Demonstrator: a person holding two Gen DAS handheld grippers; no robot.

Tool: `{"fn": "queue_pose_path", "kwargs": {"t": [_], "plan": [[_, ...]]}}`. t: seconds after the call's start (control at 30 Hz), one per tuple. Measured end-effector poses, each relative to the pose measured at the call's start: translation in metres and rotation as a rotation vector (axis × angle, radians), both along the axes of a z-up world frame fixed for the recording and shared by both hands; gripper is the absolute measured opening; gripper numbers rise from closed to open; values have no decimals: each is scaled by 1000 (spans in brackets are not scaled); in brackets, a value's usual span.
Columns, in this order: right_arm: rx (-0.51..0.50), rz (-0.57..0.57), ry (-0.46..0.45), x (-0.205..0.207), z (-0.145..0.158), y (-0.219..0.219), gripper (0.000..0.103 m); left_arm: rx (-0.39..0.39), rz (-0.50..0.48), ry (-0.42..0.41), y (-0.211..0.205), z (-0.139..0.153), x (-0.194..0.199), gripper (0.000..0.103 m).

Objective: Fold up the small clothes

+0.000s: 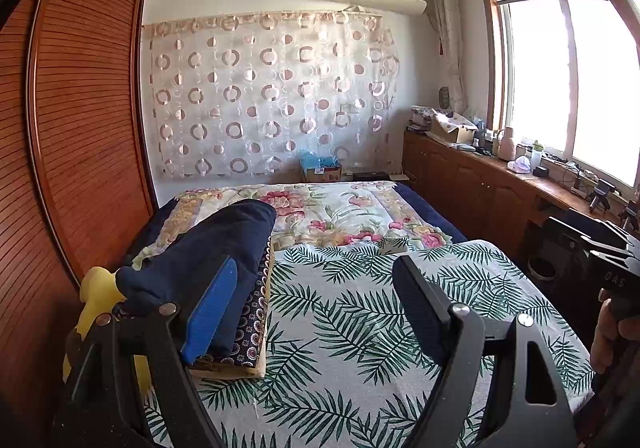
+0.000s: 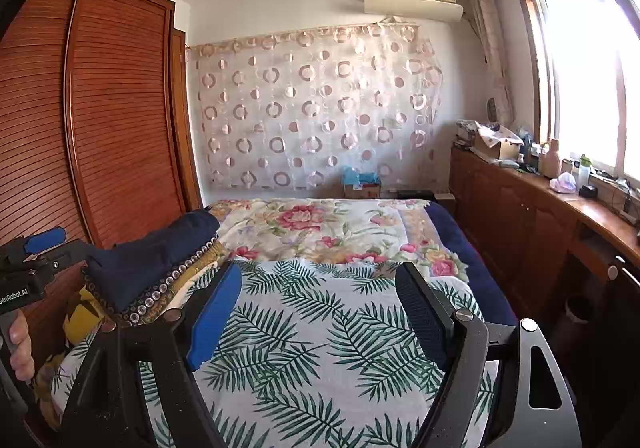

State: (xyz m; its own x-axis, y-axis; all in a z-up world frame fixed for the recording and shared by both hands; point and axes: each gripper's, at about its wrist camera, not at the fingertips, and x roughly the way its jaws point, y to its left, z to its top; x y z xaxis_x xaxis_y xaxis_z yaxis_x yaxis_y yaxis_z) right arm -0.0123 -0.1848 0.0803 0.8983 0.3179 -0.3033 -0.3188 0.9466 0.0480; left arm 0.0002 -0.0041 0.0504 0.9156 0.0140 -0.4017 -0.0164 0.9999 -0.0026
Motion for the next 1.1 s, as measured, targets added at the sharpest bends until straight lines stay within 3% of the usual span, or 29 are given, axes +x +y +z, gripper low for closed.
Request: {"fn": "queue_pose_path", "kwargs": {"t": [1.1], "plan": [[-1,8,-1,10,-5,-10,81,6,7,-9,3,6,-3,81]]}}
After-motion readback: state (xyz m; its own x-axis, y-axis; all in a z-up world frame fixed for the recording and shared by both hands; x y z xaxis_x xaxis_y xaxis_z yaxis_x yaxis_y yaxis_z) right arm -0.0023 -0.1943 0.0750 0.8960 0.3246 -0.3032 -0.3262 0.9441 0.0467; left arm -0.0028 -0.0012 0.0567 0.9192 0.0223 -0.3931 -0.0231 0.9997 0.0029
